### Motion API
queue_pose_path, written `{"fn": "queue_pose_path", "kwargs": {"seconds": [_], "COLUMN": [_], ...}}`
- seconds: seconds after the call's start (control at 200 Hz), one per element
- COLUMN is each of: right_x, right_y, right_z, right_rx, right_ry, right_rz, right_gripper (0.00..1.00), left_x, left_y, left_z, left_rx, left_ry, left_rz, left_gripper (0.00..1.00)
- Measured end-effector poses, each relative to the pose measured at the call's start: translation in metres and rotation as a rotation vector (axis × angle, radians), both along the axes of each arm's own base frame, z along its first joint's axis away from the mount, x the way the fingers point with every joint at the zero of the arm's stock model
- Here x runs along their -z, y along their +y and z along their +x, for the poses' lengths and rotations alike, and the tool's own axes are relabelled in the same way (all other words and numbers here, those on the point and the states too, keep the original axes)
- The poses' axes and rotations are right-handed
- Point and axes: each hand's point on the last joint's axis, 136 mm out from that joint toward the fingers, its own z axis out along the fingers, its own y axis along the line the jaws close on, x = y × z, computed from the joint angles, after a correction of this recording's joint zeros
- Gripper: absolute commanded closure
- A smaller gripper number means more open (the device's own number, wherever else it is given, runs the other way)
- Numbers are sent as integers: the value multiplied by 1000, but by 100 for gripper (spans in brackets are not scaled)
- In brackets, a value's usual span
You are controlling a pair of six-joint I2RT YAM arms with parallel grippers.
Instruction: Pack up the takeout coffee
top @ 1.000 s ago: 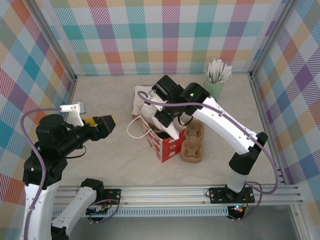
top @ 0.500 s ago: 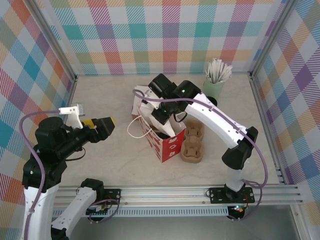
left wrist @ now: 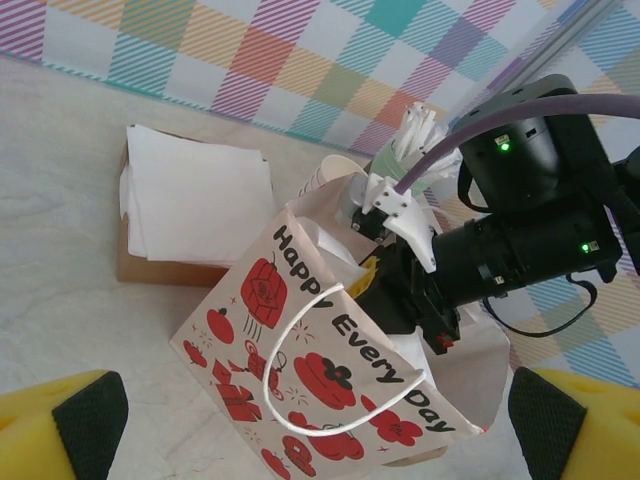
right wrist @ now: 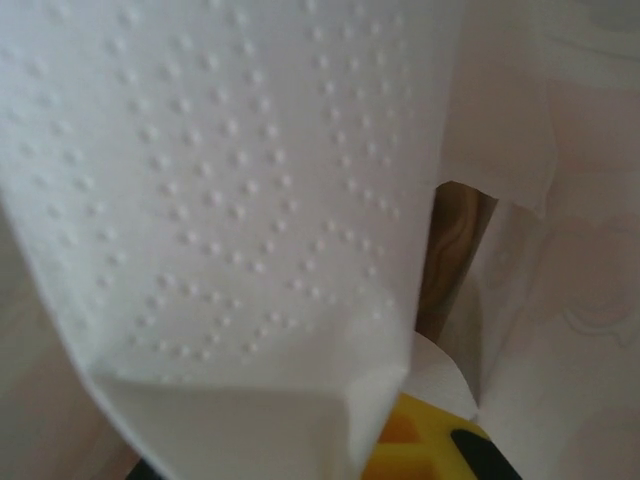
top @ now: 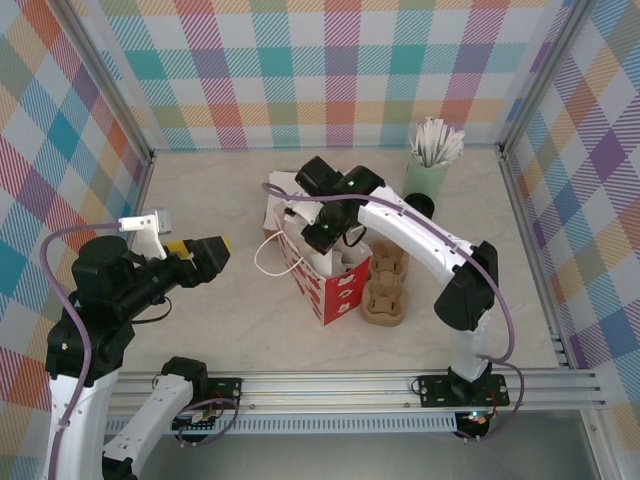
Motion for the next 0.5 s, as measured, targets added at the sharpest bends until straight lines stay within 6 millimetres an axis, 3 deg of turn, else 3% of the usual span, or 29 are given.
{"fn": "queue_pose_path", "kwargs": {"seconds": [0.185,0.5], "right_x": [4,-5], "right_y": [2,3], "right_z": [-2,-3], "right_rx": [-2,10], "right_ry": [21,26], "right_rz": [1,17], "right_gripper": [83,56], "left_x": [2,5], "left_y": [0,0], "left_z": [0,1], "left_rx": [-2,-5], "left_ry": [4,14], "left_rz": [1,-4], "left_gripper": [0,0]}}
